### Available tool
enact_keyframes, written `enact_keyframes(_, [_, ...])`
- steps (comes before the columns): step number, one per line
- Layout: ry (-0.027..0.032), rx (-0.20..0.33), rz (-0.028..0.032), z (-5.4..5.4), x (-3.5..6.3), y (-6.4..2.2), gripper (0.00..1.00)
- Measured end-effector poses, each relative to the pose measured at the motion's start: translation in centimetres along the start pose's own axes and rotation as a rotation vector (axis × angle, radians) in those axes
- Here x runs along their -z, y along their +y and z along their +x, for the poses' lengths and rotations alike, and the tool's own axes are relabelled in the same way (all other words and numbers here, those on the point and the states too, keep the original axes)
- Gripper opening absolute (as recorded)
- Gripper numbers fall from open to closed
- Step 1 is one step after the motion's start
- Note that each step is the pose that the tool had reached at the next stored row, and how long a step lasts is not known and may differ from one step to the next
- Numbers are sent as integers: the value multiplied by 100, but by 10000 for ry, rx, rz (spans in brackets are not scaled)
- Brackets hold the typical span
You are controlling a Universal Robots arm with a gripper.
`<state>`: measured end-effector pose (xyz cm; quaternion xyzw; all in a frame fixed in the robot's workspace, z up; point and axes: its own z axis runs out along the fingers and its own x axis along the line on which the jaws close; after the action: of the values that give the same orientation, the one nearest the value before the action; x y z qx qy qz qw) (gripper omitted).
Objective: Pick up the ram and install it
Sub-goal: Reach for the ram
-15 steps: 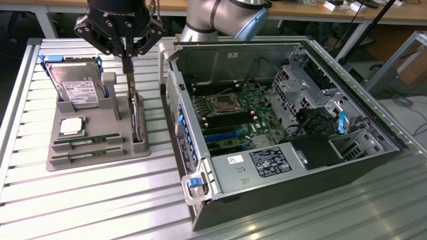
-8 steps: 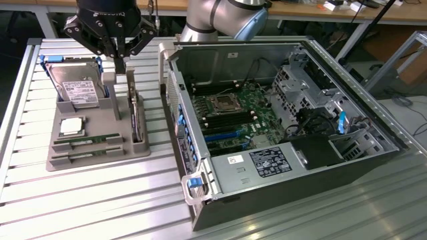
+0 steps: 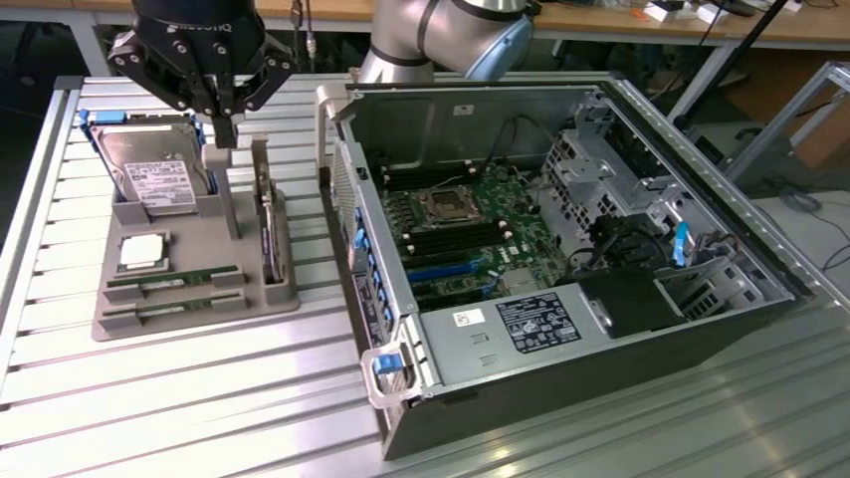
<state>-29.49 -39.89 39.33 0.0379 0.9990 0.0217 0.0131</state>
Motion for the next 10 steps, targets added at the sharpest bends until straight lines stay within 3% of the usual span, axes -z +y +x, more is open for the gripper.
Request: enact_keyframes(10, [0,0,0,99,3,-8,10])
